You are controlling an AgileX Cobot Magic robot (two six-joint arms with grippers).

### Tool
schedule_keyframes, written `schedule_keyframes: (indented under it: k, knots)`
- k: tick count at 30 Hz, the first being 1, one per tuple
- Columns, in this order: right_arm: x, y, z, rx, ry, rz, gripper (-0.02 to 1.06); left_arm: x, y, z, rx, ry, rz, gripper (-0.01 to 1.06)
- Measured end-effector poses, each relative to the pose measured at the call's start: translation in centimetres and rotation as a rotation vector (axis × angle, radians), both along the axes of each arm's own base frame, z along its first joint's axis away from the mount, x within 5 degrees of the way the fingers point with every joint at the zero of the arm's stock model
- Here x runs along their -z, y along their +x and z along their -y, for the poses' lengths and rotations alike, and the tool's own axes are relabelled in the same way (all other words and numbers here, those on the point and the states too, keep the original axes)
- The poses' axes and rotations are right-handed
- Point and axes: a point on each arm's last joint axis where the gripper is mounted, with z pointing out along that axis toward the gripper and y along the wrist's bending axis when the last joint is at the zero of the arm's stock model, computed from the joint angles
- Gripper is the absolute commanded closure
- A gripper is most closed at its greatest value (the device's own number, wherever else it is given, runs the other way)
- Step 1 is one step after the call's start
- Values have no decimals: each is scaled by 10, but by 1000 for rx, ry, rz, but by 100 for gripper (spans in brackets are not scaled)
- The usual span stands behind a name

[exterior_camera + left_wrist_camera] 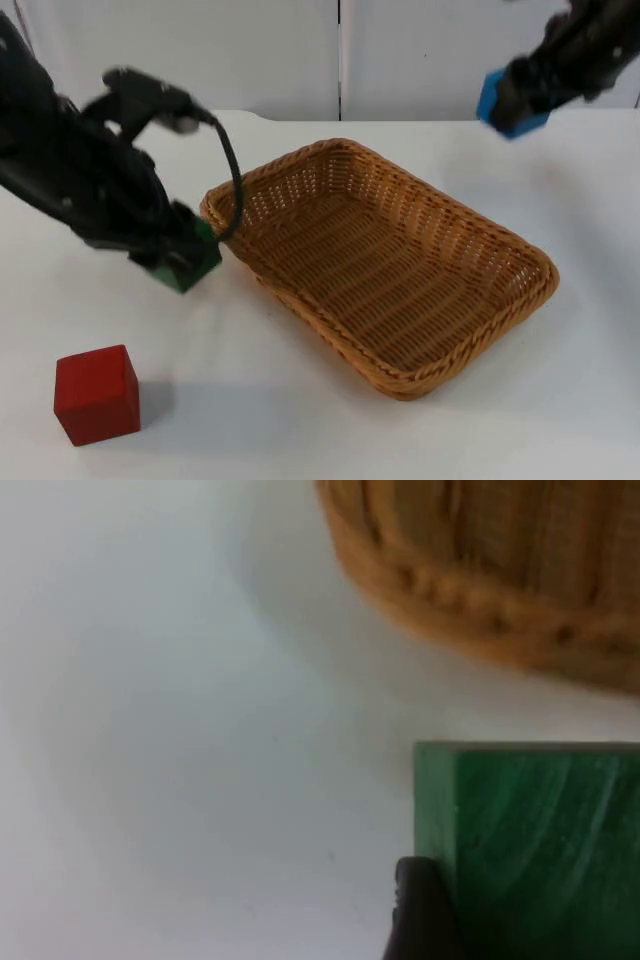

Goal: Pick up one cube with each hand and place exactly two cubes into the same basket, leaving the remaining cube outside.

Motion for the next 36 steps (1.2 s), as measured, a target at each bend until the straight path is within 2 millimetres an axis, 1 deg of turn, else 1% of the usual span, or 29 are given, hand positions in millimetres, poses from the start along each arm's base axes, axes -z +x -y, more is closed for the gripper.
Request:
schedule_keyframes:
  k: [1,2,5,7,8,10,12,15,25,32,36]
  knots:
    - [-14,-3,1,-2,6,22,105,-9,-1,0,0,-7,23,105]
    - [-14,-3,1,-2,6,22,105,-9,-1,0,0,-7,23,105]
    - [-46,-13,2,-9,21,69,105,-38,-5,-1,0,-27,105,105]
    - [-64,-20,4,-11,30,94,105,-53,-8,-2,1,-38,147,105]
    - [-64,-20,4,-11,30,94,105,-53,-8,-2,1,-38,147,105]
    - [-78,-26,5,-15,35,112,105,-65,-11,-2,0,-48,181,105]
    - [-85,-30,5,-21,37,112,105,-72,-13,-3,0,-54,203,105]
    - [-88,-33,5,-27,36,105,105,-73,-13,-3,-1,-56,205,105]
    - [-84,-37,5,-47,27,45,105,-75,-12,-2,-38,-95,205,105]
    - [-85,-40,-1,-47,112,3,105,-79,-7,-2,-112,-141,253,105]
    - [-85,-43,-4,-68,138,-25,105,-79,-6,-2,-119,-143,261,105]
